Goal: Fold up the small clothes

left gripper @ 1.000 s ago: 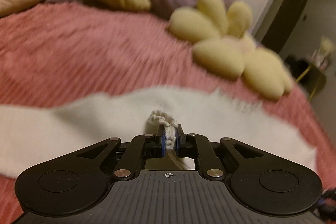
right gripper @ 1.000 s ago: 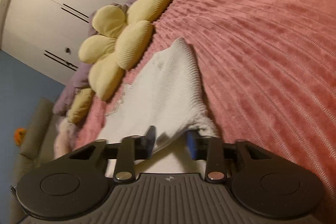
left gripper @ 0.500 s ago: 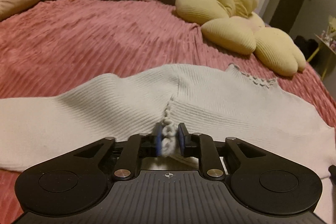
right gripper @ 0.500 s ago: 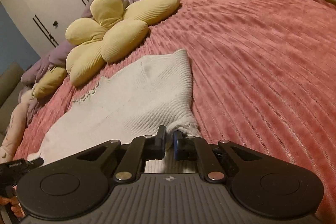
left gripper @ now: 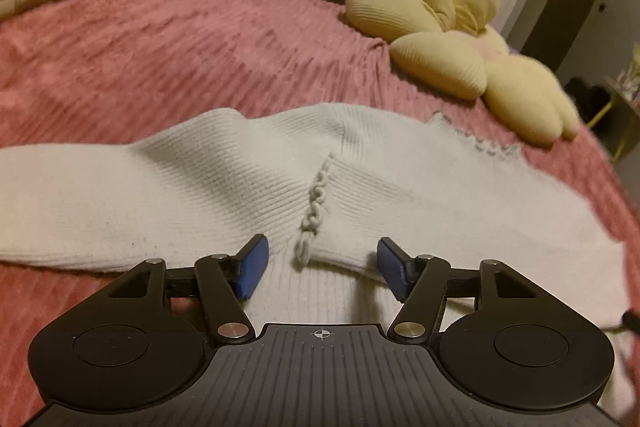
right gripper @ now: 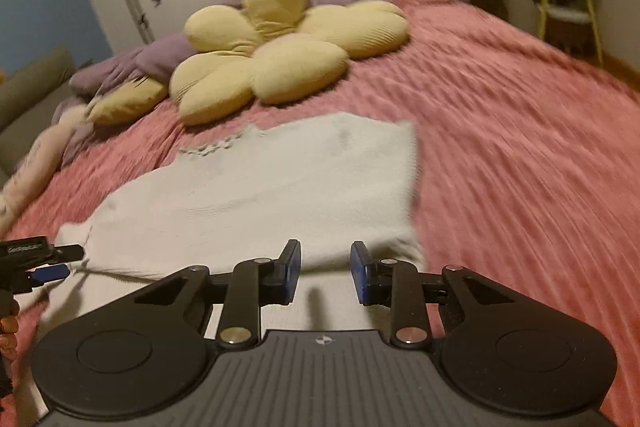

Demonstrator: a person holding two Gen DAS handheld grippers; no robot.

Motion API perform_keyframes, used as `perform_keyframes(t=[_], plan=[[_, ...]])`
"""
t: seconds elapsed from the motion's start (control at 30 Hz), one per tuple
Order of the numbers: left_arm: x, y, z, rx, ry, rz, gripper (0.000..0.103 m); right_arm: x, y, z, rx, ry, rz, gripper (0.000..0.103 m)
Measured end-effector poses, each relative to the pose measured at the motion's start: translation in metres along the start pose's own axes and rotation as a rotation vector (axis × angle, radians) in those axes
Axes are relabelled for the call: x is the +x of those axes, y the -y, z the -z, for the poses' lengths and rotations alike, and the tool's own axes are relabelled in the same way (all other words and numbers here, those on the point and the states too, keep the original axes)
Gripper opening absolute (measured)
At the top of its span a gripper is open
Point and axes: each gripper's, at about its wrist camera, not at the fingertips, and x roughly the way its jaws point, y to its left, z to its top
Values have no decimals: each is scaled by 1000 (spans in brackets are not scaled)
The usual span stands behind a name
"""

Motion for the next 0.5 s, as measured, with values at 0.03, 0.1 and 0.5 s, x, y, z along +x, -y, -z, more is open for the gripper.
perform_keyframes(t=[0.03,0.1,0.5], plan=[[1,3,0,14,0,-15,66,4,-7,-1,-44,7,23,24],[4,5,0,23,-1,-36,66,15,-16,-3,-122,2,57,21],[7,2,0,30,-32,-106,81,58,-15,-4,-301,-76,158,17]])
